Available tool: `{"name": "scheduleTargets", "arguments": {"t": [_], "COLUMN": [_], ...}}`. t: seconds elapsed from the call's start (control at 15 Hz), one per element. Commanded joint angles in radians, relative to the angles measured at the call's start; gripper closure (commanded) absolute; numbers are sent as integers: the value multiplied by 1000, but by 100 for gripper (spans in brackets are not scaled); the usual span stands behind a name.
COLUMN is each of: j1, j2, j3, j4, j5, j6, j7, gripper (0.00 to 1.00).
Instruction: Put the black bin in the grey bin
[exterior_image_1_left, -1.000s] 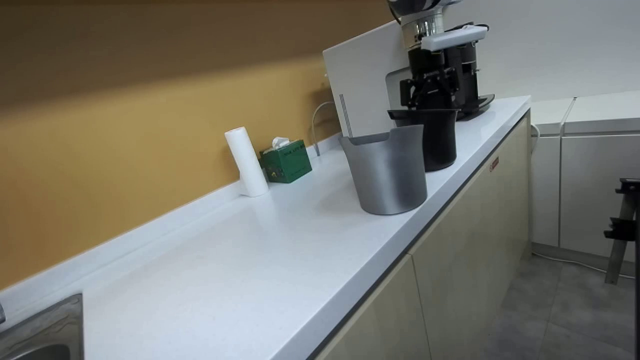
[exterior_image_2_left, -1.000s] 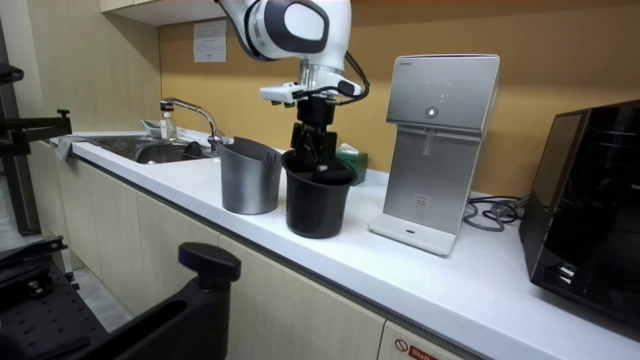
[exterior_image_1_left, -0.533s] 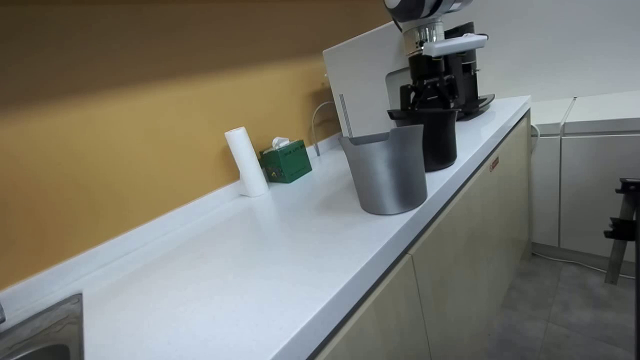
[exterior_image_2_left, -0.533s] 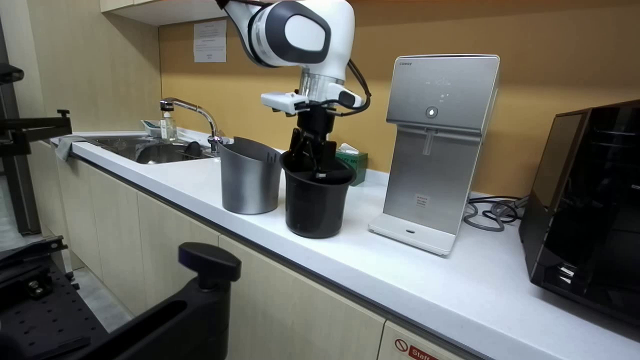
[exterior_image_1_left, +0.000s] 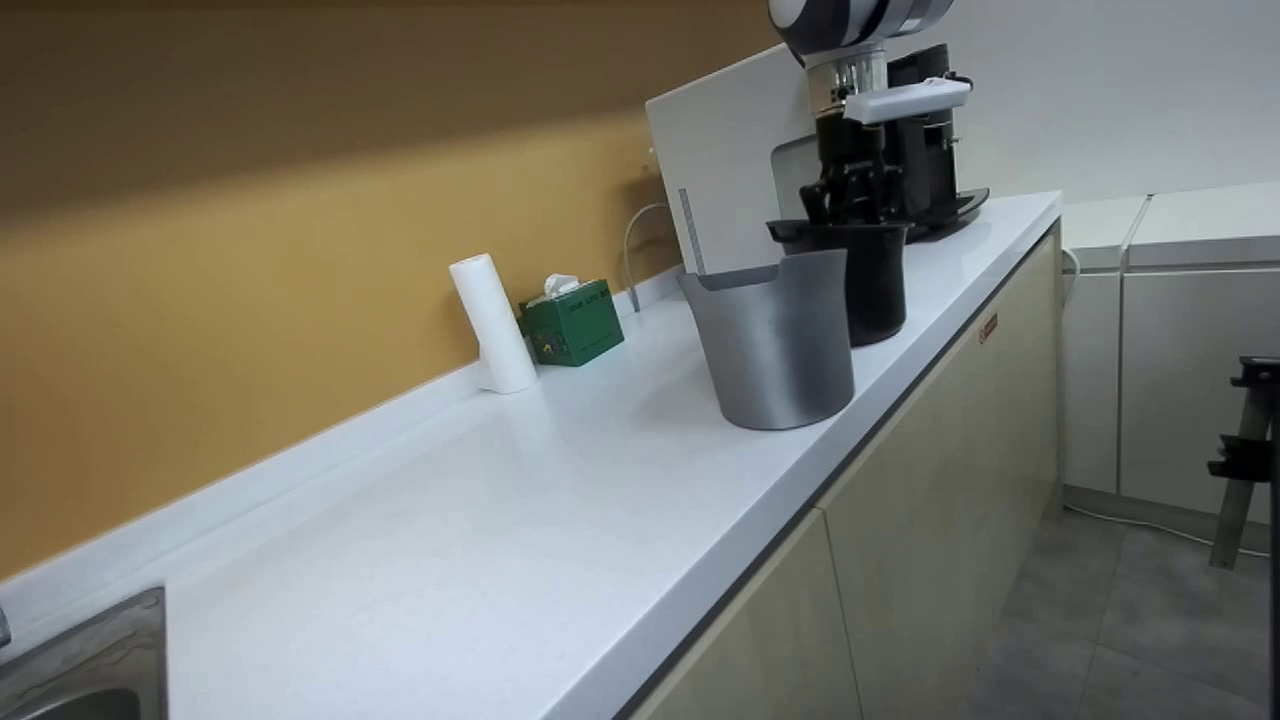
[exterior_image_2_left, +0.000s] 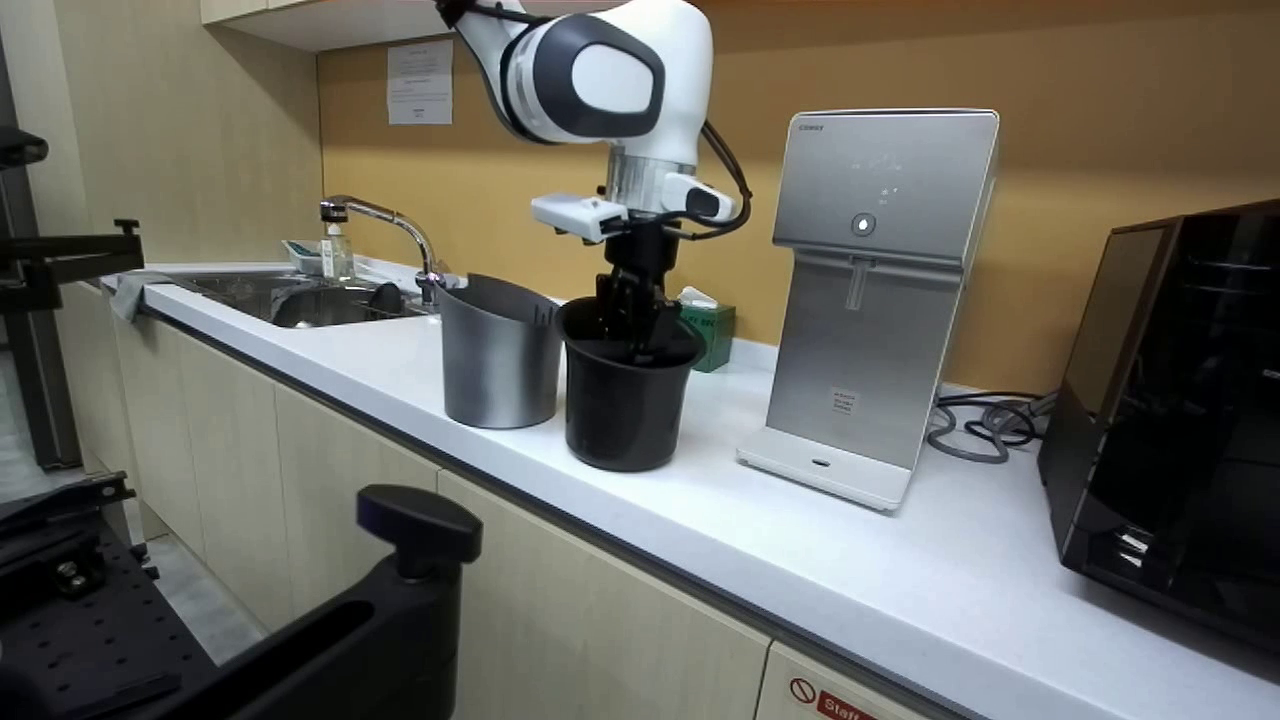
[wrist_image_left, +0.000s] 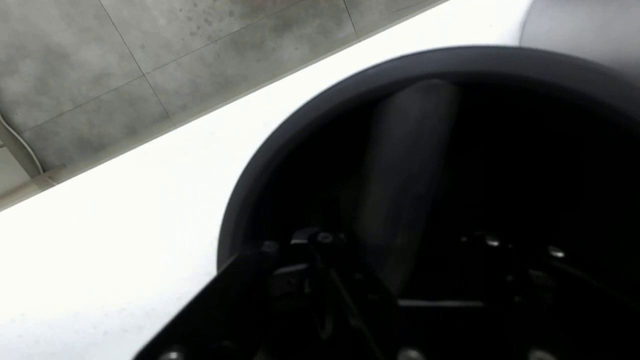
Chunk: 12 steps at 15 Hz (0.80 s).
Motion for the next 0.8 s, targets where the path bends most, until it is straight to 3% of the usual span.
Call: {"name": "scheduleTargets", "arguments": {"t": [0.0,0.13,0.27,0.4,0.73], "j1": [0,0,4,13,36], "j2": [17,12,0,-22,-95], "j3": [-7,-6,-5,-5,5], "j4": [27,25,21,14,15], "j5": [18,21,12,-10,-31], "j6": [14,22,32,56,104], "j7": [-7,-8,-3,10,2], "gripper": [82,95,93,100,99]}}
